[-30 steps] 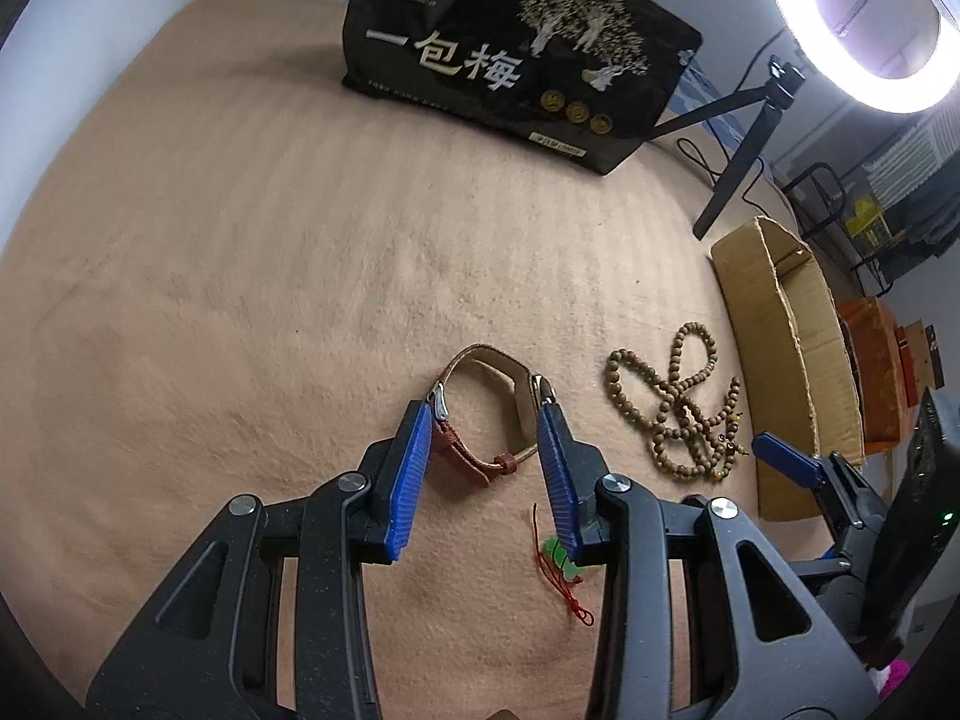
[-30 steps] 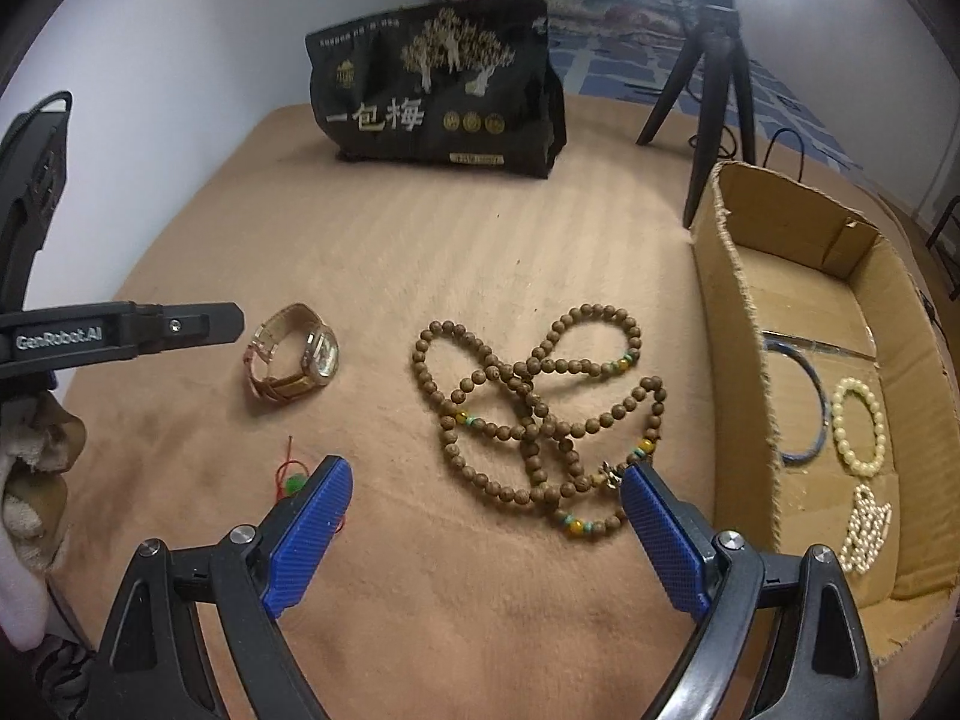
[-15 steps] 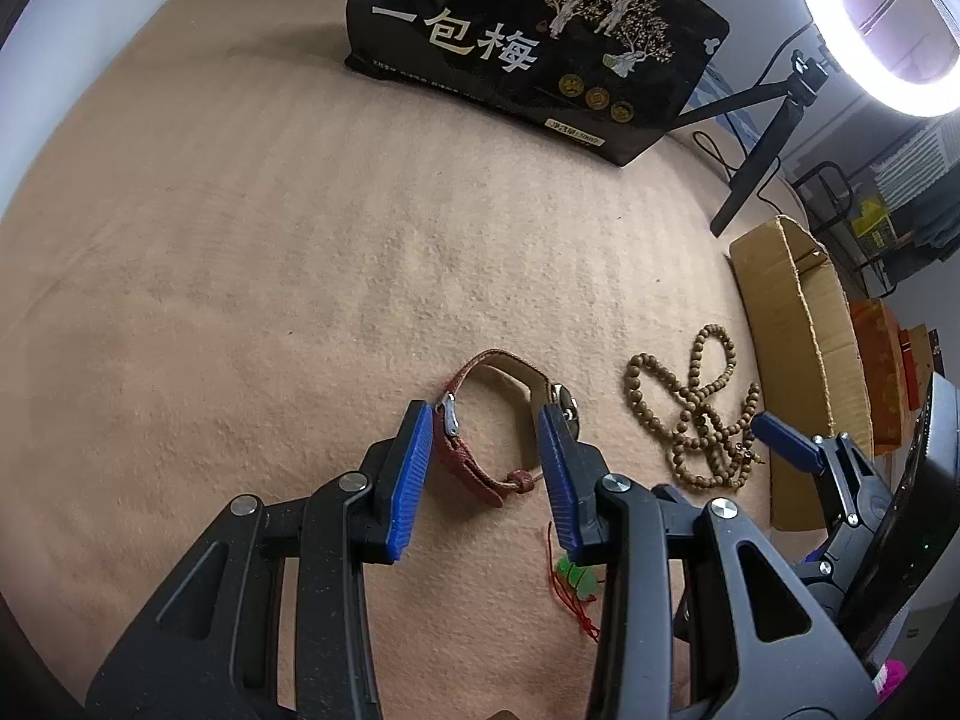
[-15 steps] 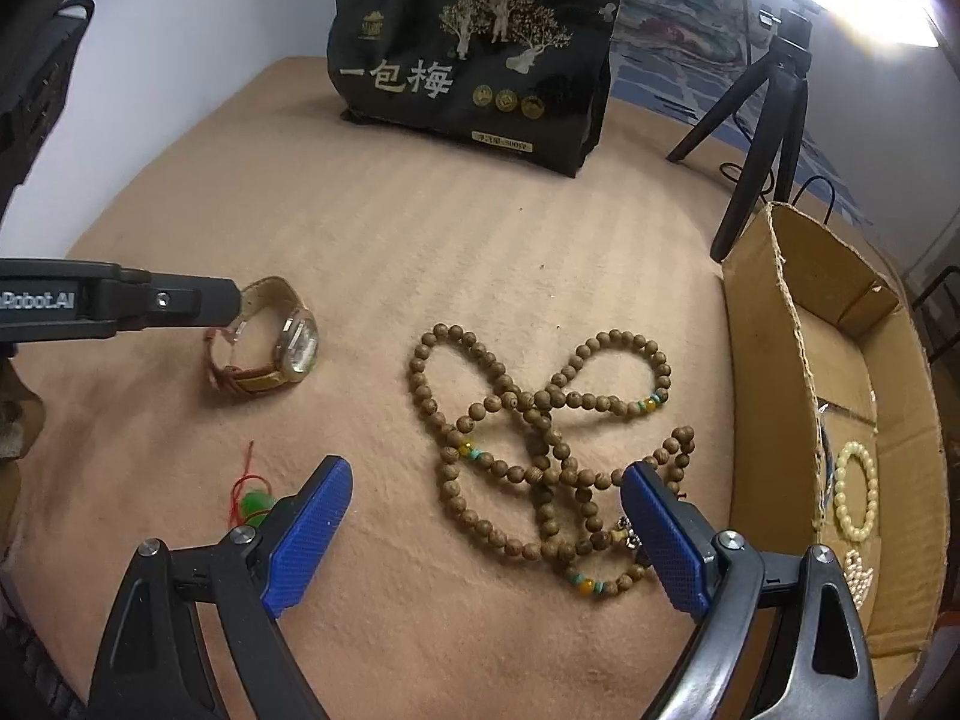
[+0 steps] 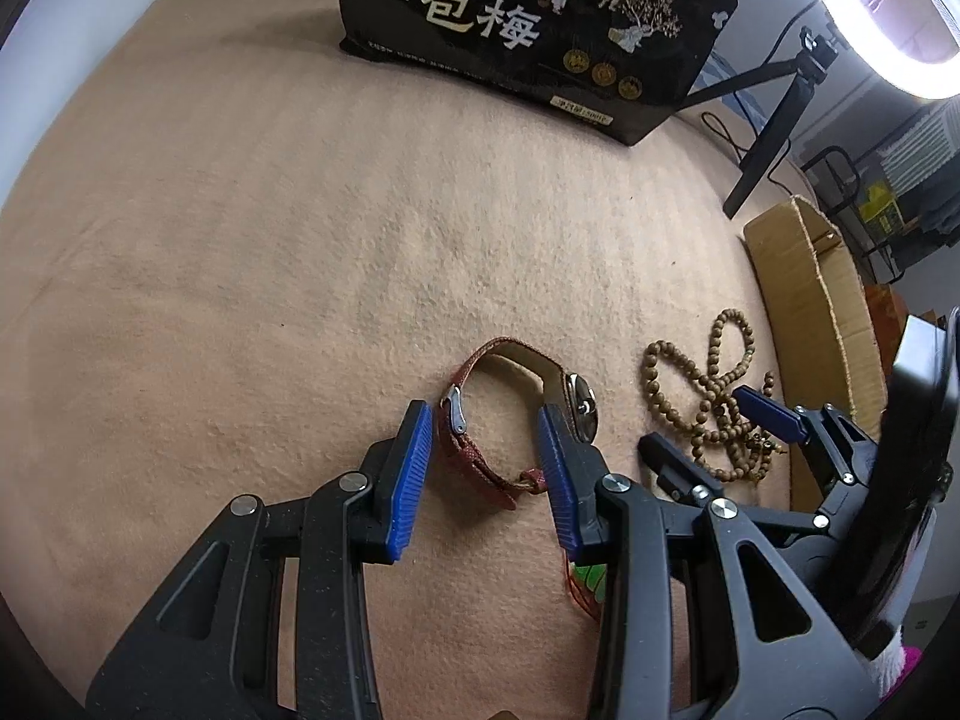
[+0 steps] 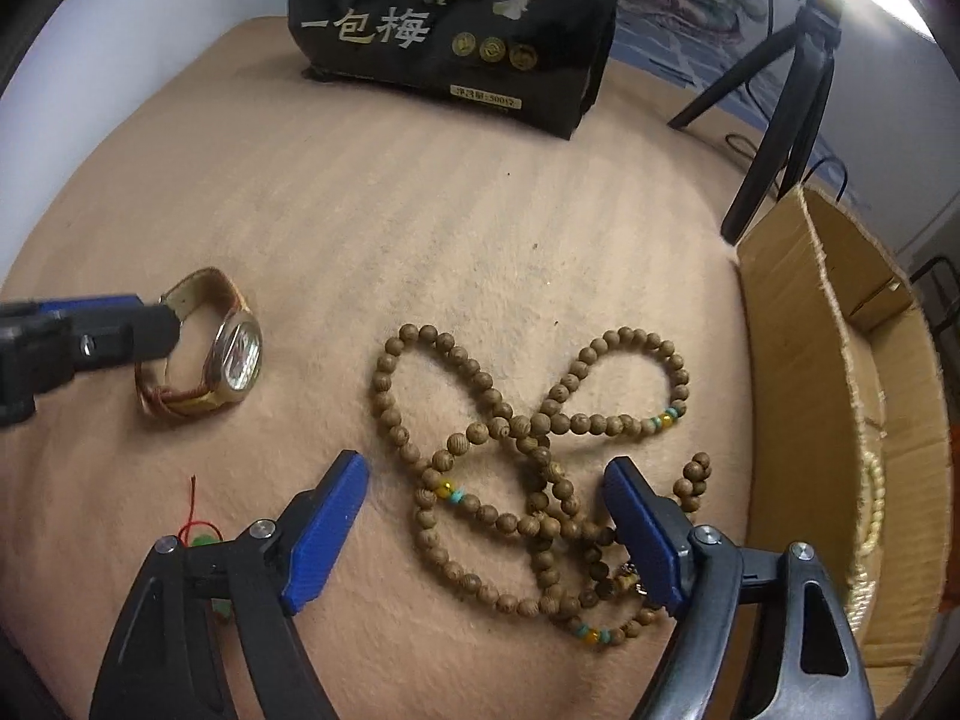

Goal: Organize jewelry
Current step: 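Close left tool on the watch strap while right tool grasps the wooden bead mala, then lift and carry the watch with left tool while right tool carries the mala to the box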

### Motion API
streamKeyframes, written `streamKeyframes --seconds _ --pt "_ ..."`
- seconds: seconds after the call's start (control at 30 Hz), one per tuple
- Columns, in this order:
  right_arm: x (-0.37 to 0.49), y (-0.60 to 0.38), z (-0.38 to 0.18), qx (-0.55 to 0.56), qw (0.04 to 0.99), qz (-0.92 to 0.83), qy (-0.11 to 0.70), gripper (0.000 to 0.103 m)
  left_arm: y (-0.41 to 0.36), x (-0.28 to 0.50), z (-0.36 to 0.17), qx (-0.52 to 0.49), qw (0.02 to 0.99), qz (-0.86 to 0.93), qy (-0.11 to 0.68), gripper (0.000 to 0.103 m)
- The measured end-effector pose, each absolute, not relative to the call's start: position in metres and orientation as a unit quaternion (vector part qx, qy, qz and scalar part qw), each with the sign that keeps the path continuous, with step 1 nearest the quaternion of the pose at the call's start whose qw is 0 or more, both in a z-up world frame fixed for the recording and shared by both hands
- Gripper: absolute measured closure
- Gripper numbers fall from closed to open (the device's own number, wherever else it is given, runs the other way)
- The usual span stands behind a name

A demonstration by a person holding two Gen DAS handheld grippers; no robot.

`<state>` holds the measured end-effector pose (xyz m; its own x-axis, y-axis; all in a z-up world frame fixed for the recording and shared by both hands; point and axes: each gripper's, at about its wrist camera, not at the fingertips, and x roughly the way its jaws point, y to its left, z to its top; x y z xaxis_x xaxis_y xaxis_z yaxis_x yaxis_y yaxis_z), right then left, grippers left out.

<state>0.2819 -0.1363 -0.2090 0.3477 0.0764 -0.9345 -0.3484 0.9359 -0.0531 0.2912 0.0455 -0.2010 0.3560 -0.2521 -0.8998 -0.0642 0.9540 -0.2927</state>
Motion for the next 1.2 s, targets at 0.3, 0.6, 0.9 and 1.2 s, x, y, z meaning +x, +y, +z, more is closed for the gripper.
streamKeyframes --seconds 0.3,0.6,0.9,1.2 --pt "0.279 -0.136 -0.206 -0.093 0.814 0.165 0.548 0.077 0.041 0.295 -0.214 -0.121 0.807 -0.049 0.576 0.082" --pt "0.278 -0.144 -0.202 -0.067 0.819 0.173 0.543 0.093 0.044 0.297 -0.214 -0.122 0.81 -0.042 0.572 0.095" --pt "0.275 -0.156 -0.166 -0.012 0.835 0.193 0.515 0.093 0.052 0.291 -0.197 -0.122 0.825 -0.034 0.551 0.095" --pt "0.264 -0.169 -0.119 0.017 0.857 0.209 0.471 0.093 0.063 0.288 -0.169 -0.148 0.842 -0.035 0.518 0.095"
